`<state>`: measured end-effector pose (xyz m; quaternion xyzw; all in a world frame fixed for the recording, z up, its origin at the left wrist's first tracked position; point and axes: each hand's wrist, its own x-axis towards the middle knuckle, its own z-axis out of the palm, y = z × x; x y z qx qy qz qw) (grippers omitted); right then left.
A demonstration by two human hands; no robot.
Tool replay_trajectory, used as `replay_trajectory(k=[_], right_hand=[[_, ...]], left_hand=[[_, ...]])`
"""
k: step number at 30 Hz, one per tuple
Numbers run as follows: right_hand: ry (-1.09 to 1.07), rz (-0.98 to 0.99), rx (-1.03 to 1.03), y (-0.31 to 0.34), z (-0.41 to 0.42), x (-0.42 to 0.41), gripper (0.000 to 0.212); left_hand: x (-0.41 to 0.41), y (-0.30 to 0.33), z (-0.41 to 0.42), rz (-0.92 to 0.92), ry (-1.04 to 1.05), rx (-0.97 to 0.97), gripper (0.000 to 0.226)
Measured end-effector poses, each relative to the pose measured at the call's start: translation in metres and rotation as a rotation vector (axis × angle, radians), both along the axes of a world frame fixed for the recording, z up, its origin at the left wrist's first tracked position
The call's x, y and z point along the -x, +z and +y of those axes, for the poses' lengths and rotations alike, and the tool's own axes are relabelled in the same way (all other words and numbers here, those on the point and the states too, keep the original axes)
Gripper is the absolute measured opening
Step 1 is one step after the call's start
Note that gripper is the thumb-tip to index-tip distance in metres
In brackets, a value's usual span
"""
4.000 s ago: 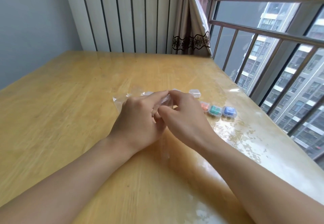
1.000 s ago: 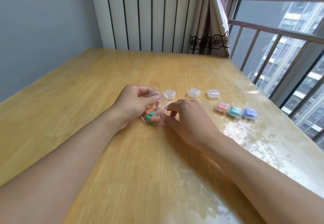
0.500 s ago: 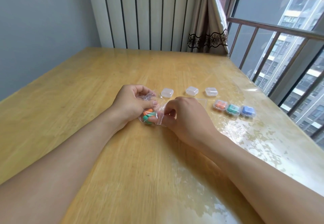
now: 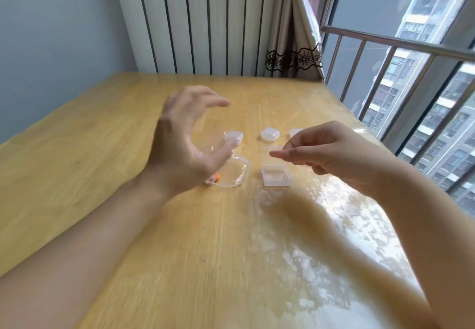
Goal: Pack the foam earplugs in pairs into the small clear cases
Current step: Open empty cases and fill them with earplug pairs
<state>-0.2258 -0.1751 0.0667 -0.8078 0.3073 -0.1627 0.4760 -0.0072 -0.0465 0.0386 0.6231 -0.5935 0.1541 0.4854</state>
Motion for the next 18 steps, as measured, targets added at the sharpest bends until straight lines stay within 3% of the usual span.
replay_trajectory(k=[5,9,14,18], right_hand=[[0.106,-0.044,-0.128,-0.006,-0.001,-0.005,0.032],[0.085,-0.051,-0.128,-0.008,0.001,-0.007,0.024],[-0.128,-0.105,-0.053,-0.010,-0.007,-0.005,0.008],[-0.175,-0.090,-0.146,-0.012,-0.008,-0.003,0.004]], left_hand=[[0.041,-0.018,-0.008,-0.047,-0.311,-0.159,0.035],[0.044,-0.022,-0.010,0.081,-0.270,-0.128,0.022],[0.054,-0.025,-0.011,0.316,-0.141,-0.181,0.016],[0.061,-0.027,-0.013,0.431,-0.182,-0.253,0.022]])
